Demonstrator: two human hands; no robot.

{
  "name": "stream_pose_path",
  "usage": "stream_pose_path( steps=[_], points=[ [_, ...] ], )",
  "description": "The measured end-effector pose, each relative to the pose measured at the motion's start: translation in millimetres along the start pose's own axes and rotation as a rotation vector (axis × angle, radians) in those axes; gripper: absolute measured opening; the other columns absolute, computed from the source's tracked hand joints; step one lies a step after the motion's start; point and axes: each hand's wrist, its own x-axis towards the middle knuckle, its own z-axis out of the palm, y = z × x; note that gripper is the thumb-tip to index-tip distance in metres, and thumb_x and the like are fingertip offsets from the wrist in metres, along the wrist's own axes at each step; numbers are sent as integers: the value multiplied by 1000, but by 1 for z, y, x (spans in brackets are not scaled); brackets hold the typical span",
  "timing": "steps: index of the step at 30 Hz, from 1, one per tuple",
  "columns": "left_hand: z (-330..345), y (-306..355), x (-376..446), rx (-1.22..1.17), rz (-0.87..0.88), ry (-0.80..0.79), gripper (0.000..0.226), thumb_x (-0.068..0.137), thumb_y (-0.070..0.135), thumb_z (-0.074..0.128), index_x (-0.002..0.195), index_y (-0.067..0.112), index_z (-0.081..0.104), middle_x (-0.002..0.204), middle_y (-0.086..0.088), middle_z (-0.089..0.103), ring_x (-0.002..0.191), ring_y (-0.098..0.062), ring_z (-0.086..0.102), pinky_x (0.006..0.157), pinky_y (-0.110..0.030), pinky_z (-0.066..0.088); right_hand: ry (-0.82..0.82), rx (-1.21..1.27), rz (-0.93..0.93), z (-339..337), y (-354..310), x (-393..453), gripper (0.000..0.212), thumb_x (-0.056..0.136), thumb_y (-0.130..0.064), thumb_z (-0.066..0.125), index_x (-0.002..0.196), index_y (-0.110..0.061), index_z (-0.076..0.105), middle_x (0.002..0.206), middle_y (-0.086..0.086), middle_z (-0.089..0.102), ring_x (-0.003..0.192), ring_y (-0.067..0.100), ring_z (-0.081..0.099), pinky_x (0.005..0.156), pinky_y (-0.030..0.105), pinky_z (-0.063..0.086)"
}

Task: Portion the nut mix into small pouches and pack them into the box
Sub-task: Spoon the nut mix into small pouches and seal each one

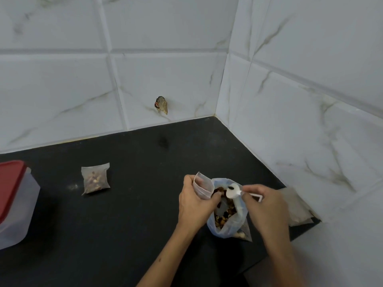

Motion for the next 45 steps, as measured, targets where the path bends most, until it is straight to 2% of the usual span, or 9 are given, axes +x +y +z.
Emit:
stream_pose_path(
  steps=[4,8,10,13,17,21,28,35,45],
  points=[
    [-4,2,-6,-134,-48,-41,55,65,50,83,97,19,50,88,5,61,74,2,61,62,-15,50,-65,-156,153,33,26,3,15,87,-21,63,100,-26,69,99,-6,66,81,4,54,63,18,40],
    [-20,9,-8,-319,-129,-39,64,75,68,47,101,10,53,90,2,57,72,5,56,61,-13,45,-161,-376,212,43,31,1,16,87,-26,64,102,-29,67,106,-3,60,93,10,52,77,26,49],
    [-30,6,-7,-314,-166,-17,75,69,73,37,106,10,55,96,-2,59,82,-2,55,67,-18,40,-117,-474,116,40,20,-2,17,85,-32,64,102,-31,66,98,-6,55,100,14,53,87,32,49],
    [-44,-1,-2,-339,-210,1,92,63,88,29,111,15,57,105,0,61,95,-6,56,75,-22,40,-66,-52,-114,34,-22,-18,19,82,-35,67,100,-27,68,92,-12,63,92,6,60,80,19,46],
    [-68,-3,9,-385,-221,52,111,54,101,31,106,7,59,108,-12,66,101,-24,63,96,-45,47,-391,66,-117,60,-77,-37,45,71,-50,72,111,-34,56,97,-14,63,89,0,61,77,20,50],
    [-98,3,13,-344,-202,92,123,50,103,23,111,4,60,106,-16,69,104,-22,65,97,-40,48,-382,-136,-340,87,-99,-34,6,84,-31,67,88,-28,68,78,-13,68,77,-1,64,73,23,53],
    [-151,-2,5,-425,-26,148,29,88,45,54,80,19,59,76,2,63,74,-12,59,75,-35,48,-452,371,-274,118,-106,-37,9,87,-16,66,83,-21,73,80,-2,73,80,10,69,76,30,56],
    [-180,0,-6,-407,81,166,12,91,15,60,85,8,68,74,3,70,71,-11,65,67,-31,54,-499,707,-98,135,-104,-54,11,86,-10,65,78,-8,73,82,11,73,85,26,69,83,42,55],
    [-189,-3,-3,-451,62,148,14,86,19,63,87,11,74,77,-1,73,75,-15,68,67,-29,54,-531,809,-70,145,-106,-51,8,84,-7,66,79,-5,72,79,15,71,73,23,67,65,32,53]
  ],
)
